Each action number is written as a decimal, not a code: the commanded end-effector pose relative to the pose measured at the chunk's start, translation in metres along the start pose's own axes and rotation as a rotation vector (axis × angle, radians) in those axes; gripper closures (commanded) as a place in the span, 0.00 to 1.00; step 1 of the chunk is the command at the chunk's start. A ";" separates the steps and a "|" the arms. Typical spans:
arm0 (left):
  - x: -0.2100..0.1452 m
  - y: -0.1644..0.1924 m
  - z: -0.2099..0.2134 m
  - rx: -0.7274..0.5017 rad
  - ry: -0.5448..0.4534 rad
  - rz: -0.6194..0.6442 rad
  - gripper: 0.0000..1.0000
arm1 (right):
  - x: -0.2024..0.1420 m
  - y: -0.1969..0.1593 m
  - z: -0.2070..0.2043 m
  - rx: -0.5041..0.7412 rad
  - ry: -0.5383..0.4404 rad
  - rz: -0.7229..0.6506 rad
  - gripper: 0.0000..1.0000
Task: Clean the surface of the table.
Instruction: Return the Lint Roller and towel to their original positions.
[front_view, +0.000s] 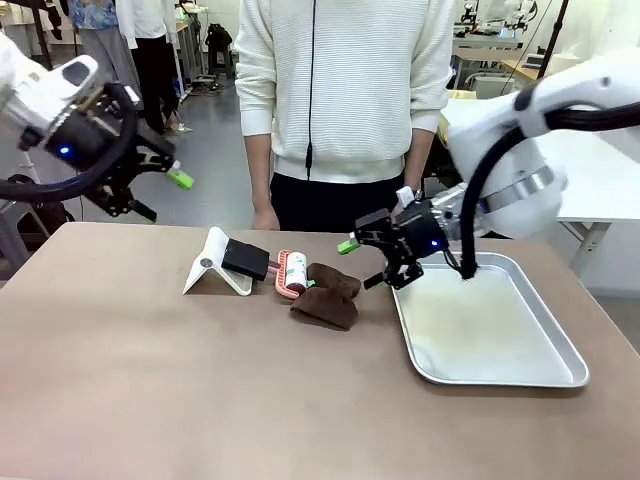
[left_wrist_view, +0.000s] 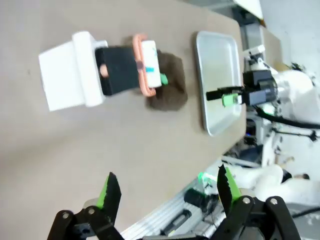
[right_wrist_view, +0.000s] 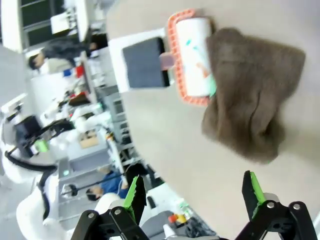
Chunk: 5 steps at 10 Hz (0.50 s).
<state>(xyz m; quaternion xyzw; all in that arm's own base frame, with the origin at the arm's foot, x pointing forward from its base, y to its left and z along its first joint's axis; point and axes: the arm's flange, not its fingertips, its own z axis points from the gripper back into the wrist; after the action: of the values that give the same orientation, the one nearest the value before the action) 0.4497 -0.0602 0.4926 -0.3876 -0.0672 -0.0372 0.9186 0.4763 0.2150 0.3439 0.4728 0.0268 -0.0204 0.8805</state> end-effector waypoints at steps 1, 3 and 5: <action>-0.019 0.016 0.009 -0.077 0.021 -0.011 0.00 | -0.034 -0.030 0.026 0.152 0.049 0.048 0.00; -0.036 0.031 0.019 -0.155 0.065 -0.046 0.00 | -0.058 -0.054 0.064 0.340 0.054 0.104 0.00; -0.056 0.064 0.027 -0.291 0.141 -0.123 0.00 | -0.084 -0.075 0.096 0.415 -0.021 0.149 0.00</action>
<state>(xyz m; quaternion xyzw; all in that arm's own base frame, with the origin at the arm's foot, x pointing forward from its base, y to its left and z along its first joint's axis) 0.4051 -0.0111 0.4694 -0.4680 -0.0272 -0.1004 0.8776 0.4037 0.1074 0.3410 0.6272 0.0054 0.0261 0.7784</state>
